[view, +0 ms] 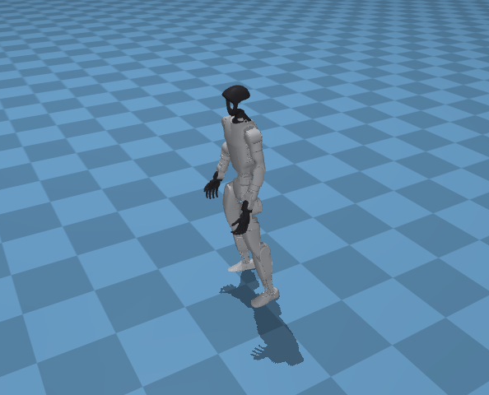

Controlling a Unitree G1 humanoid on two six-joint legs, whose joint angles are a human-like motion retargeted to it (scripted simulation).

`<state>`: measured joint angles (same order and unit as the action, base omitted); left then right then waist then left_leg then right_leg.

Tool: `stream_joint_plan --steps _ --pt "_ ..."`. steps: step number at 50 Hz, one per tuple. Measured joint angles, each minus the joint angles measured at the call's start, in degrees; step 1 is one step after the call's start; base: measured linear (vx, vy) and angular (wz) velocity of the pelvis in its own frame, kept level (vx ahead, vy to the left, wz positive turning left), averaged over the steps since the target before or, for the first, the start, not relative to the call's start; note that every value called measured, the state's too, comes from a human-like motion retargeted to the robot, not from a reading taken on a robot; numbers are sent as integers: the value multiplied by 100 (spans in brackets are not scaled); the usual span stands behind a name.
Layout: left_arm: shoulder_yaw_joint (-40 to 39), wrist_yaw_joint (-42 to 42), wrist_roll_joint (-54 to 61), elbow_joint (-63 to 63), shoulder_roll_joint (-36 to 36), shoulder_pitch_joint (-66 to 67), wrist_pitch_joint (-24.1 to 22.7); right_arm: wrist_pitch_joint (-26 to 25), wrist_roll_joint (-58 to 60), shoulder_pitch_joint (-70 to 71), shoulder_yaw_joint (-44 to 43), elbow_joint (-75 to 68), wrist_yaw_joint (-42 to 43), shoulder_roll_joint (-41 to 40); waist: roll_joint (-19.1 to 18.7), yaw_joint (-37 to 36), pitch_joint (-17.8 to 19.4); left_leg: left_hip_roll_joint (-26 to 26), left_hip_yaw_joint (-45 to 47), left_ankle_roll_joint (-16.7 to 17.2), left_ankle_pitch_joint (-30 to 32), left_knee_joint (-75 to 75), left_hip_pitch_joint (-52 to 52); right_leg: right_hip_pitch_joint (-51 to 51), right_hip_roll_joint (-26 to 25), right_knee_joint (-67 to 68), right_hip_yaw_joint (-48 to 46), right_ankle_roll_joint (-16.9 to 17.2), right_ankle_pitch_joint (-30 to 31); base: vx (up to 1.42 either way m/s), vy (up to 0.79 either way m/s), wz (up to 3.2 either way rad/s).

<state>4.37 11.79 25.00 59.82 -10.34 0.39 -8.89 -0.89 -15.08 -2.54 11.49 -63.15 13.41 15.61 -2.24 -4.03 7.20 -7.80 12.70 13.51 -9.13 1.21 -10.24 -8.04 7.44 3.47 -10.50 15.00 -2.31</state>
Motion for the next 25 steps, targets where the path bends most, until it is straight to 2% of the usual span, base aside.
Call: stream_joint_plan --steps 6,10,25 --pt "-77 -6 116 160 59 98 32 50 -517 -24 -263 -57 -65 -30 17 77 -30 -9 46 6 -9 -3 6 38 -12 3 45 0 5 0 0 0" --pt "-28 -44 436 238 83 242 187 343 -720 -111 -510 -218 -88 -28 75 165 -20 113 -21 -117 -57 17 -37 1 132 104 15 0 -66 2 5 11" --pt "-522 -103 1179 489 235 782 265 322 -1227 -369 -1074 -415 -5 -15 76 246 -81 120 19 -111 -79 13 -38 6 138 74 42 0 -76 0 0 0"
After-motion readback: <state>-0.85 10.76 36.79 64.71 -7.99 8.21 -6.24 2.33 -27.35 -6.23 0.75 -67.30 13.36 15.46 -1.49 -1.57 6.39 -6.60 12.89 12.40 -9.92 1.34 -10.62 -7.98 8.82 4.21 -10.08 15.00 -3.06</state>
